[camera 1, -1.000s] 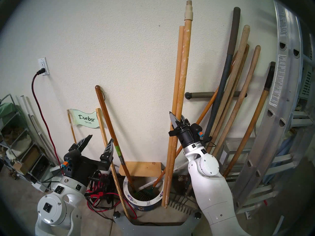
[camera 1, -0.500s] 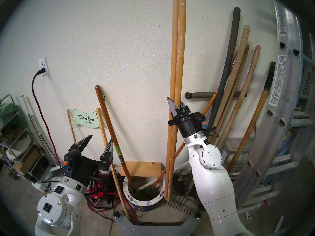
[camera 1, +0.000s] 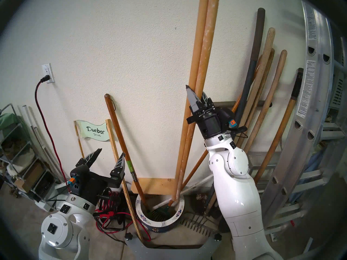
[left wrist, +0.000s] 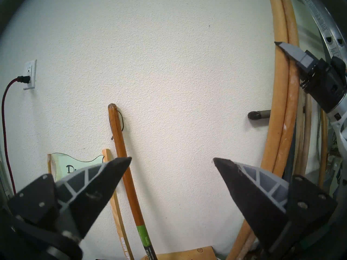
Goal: Put wooden sticks into the pot
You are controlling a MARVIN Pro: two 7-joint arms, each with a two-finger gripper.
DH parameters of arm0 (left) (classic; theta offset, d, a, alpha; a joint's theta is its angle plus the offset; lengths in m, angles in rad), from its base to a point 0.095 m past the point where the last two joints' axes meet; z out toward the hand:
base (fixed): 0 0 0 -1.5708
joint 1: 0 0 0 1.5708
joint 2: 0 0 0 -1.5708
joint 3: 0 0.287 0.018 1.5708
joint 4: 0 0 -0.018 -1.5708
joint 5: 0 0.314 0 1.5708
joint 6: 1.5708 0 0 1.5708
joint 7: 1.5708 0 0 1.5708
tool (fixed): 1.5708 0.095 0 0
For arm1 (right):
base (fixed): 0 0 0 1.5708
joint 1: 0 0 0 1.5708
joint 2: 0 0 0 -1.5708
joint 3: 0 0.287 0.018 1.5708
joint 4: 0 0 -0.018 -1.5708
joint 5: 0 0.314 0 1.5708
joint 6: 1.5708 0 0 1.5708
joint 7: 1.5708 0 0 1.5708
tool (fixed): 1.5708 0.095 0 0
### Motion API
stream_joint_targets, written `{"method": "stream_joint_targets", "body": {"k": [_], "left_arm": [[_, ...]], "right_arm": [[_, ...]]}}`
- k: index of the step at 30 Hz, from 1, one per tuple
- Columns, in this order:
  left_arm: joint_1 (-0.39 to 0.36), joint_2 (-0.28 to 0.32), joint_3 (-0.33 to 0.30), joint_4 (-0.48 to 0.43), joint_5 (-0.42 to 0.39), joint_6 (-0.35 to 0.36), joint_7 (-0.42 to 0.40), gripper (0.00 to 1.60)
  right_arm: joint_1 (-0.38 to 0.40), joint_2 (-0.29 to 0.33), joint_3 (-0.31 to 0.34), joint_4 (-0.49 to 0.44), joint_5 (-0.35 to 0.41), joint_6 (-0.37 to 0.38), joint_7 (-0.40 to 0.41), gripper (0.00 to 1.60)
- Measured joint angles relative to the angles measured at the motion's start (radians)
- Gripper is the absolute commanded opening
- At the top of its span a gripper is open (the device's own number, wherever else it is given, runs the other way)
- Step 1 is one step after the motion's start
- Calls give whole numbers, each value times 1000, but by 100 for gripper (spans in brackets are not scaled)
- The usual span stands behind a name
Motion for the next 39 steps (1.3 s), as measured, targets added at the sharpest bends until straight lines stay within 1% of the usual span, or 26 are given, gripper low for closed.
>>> {"method": "stream_joint_targets", "body": {"k": [7,11,13,16,21,22,24,27,30,33,34,35,39], "left_arm": [[0,1,0,0,-1,0,0,160],[0,1,0,0,-1,0,0,160],[0,1,0,0,-1,0,0,160],[0,2,0,0,-1,0,0,160],[0,2,0,0,-1,0,1,160],[0,2,0,0,-1,0,1,160],[0,2,0,0,-1,0,1,160],[0,2,0,0,-1,0,1,160],[0,2,0,0,-1,0,2,160],[0,2,0,0,0,0,4,160],[0,2,0,0,1,0,5,160],[0,2,0,0,1,0,5,160],[1,2,1,0,5,0,9,160]], "right_arm": [[-5,-1,-4,-72,42,46,6,0],[-25,0,-9,-123,68,109,6,0],[-33,1,-10,-134,73,126,5,0],[-56,4,-15,-167,84,178,0,0],[-107,13,-17,-225,103,295,-31,0],[-111,14,-17,-229,104,303,-33,0],[-137,18,-17,-256,114,362,-56,0],[-161,21,-15,-280,123,414,-80,0],[-191,25,-8,-314,134,493,-119,0],[-212,31,-3,-341,136,551,-151,0],[-223,34,-2,-357,136,585,-171,0],[-226,35,-2,-362,136,596,-178,0],[-250,44,-13,-405,117,689,-241,0]]}}
